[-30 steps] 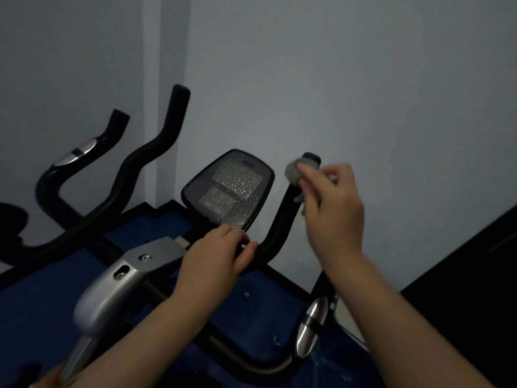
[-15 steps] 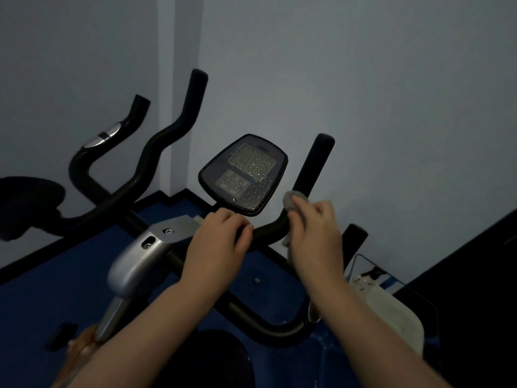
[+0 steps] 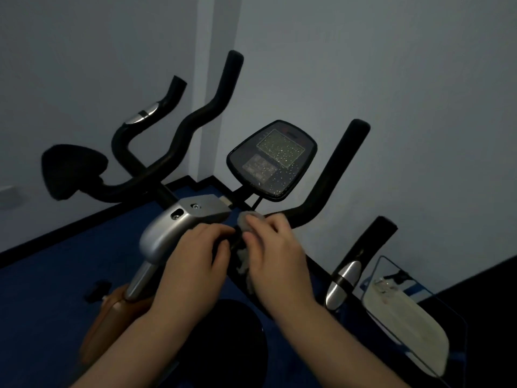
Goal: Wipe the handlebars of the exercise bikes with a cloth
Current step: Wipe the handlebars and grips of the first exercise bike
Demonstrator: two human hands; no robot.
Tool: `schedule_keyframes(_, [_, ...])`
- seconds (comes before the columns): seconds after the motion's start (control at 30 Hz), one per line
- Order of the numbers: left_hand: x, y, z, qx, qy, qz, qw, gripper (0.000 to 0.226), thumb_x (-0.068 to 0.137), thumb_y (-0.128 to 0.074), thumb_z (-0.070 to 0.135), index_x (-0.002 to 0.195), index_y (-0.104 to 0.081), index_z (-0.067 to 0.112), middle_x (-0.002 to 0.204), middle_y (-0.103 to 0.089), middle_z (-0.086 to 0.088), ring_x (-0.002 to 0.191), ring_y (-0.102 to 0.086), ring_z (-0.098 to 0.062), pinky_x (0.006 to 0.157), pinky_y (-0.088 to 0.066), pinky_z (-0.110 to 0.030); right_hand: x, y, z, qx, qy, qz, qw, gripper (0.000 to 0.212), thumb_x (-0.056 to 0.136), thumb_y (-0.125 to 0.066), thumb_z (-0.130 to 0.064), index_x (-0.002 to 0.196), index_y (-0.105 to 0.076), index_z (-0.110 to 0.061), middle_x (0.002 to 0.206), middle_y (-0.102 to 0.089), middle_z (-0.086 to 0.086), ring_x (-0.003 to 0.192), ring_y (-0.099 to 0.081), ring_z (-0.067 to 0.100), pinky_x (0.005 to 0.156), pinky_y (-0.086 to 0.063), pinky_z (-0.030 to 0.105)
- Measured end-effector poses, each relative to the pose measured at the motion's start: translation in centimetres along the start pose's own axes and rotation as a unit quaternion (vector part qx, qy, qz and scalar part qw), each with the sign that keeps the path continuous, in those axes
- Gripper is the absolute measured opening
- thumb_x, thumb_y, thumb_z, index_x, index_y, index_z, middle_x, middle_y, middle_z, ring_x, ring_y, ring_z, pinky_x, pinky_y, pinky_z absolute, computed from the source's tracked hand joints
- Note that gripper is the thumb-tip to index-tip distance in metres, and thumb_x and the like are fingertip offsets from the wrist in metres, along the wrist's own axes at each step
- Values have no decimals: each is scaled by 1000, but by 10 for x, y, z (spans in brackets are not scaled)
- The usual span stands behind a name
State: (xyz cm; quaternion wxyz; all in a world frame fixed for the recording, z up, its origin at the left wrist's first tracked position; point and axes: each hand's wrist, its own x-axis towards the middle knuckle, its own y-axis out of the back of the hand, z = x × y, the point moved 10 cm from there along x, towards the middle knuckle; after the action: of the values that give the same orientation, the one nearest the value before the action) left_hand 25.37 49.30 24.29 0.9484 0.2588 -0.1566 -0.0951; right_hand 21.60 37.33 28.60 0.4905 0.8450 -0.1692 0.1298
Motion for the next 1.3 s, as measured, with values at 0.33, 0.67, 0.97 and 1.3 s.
schedule_keyframes(0.33, [-30,14,-6,11,29,40,999,21,84,-45,37,102,-55,41,92,-54,23,78,-52,0,65,-37,-16,-2,-7,-7,-19,17,-27,999,25,96,-51,-24,119,-59,-24,111,-47,-7,80,-52,2,64,-41,5])
schedule_keyframes(0.67, [-64,18,-23,-37,80,99,991,17,84,-49,38,98,-57,43,92,-57,23,82,-55,3,61,-39,-14,13,1,-11,-99,68,-51,992,21,96,-49,-27,113,-61,-26,104,-46,-8,71,-50,8,59,-43,22])
schedule_keyframes(0.97, [-73,21,-31,-55,101,127,985,31,77,-44,51,100,-61,39,94,-60,21,88,-58,-1,67,-43,-20,56,1,-22,-24,108,-194,975,18,82,-66,-41,99,-69,-39,95,-66,-16,82,-59,3,82,-49,34])
schedule_keyframes(1.3, [-74,22,-33,-59,101,142,983,28,78,-46,49,100,-60,39,90,-60,18,89,-58,-5,70,-51,-32,59,-56,-30,-90,93,-256,958,10,74,-74,-40,83,-69,-37,84,-65,-12,87,-63,15,75,-48,30])
